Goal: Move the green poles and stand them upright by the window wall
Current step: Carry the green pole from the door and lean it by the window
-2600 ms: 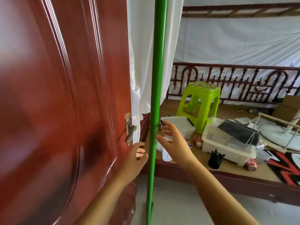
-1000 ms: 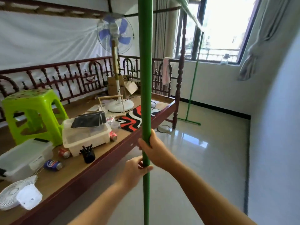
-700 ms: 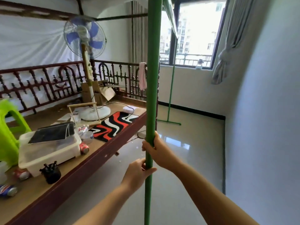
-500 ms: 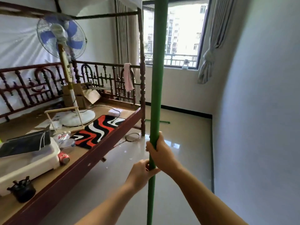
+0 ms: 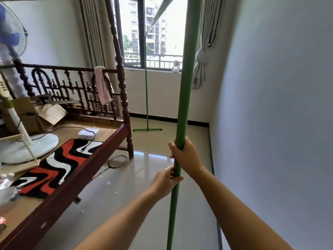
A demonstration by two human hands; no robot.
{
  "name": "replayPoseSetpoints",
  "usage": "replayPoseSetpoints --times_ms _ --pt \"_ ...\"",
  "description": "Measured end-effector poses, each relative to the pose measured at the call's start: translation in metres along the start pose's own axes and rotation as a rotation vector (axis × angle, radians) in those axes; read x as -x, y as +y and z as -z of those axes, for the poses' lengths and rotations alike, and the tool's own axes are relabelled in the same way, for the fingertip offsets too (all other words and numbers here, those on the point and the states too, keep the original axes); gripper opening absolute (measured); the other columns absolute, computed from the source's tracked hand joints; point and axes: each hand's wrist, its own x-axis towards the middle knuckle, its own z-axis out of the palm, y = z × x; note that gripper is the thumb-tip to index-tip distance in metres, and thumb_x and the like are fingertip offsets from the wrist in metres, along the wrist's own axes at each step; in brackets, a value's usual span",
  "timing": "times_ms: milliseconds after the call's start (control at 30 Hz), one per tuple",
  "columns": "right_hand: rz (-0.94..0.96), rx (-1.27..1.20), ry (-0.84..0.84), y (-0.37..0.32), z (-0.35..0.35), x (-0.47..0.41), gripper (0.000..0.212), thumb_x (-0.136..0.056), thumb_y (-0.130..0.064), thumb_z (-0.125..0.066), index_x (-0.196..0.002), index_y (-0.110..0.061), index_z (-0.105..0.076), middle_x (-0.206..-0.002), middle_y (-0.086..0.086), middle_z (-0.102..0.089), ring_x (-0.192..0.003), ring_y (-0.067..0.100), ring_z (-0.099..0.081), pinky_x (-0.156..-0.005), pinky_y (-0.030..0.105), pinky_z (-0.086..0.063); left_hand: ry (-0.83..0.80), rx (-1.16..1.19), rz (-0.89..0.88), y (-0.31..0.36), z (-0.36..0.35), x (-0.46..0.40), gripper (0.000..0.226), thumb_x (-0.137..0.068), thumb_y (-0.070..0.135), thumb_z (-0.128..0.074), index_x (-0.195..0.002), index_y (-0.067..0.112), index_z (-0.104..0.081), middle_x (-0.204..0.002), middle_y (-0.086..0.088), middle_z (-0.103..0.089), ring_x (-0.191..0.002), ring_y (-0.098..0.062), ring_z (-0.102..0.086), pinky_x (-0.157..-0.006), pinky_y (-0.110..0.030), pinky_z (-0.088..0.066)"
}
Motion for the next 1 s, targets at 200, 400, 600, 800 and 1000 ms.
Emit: replayPoseSetpoints --times_ms 200,400,600,800,1000 --pt "-0.047 0.013 0.042 0.043 0.031 -0.089 0.016 -0.087 -0.013 -0.055 -0.074 -0.008 -0.047 -0.060 0.003 -0.050 -0.053 0.013 -0.054 -0.061 0.026 -0.054 -0.096 -0.028 -0.003 0.005 -0.013 -0.106 0.028 -0.084 0.022 -0.061 -0.109 0.011 -0.056 -0.086 -0.002 -0.060 -0.082 -0.021 -0.062 -0.076 -0.031 -0.056" --pt "-0.046 -0.001 -0.020 0.077 0.068 -0.173 0.016 -0.087 -0.010 -0.053 -0.072 -0.014 -0.047 -0.062 0.004 -0.051 -0.058 0.017 -0.053 -0.065 0.033 -0.054 -0.002 -0.023 -0.036 0.011 -0.033 -0.197 0.026 -0.083 0.022 -0.062 -0.106 0.010 -0.059 -0.087 0.000 -0.061 -0.072 -0.012 -0.058 -0.061 -0.014 -0.046" --pt "-0.050 -0.059 -0.123 0.118 0.107 -0.261 0.013 -0.087 -0.009 -0.053 -0.076 -0.012 -0.047 -0.062 0.003 -0.049 -0.057 0.016 -0.050 -0.063 0.030 -0.051 0.047 0.066 0.013 0.017 -0.056 -0.290 0.028 -0.082 0.026 -0.064 -0.107 0.016 -0.059 -0.095 -0.006 -0.067 -0.086 -0.020 -0.064 -0.080 -0.035 -0.057" --pt "-0.068 -0.091 -0.190 0.157 0.134 -0.345 0.011 -0.087 -0.009 -0.054 -0.078 -0.011 -0.047 -0.063 0.003 -0.049 -0.058 0.017 -0.048 -0.066 0.034 -0.050 0.113 0.089 0.078 0.023 -0.070 -0.379 0.030 -0.081 0.025 -0.065 -0.109 0.015 -0.059 -0.095 -0.006 -0.068 -0.087 -0.021 -0.065 -0.083 -0.037 -0.056" --pt "-0.036 -0.102 -0.233 0.191 0.151 -0.416 0.009 -0.086 -0.010 -0.055 -0.079 -0.010 -0.048 -0.063 0.003 -0.049 -0.058 0.016 -0.049 -0.065 0.033 -0.050 0.126 0.095 0.064 0.020 -0.073 -0.454 0.027 -0.081 0.025 -0.065 -0.106 0.016 -0.059 -0.096 -0.006 -0.068 -0.087 -0.019 -0.065 -0.082 -0.033 -0.055"
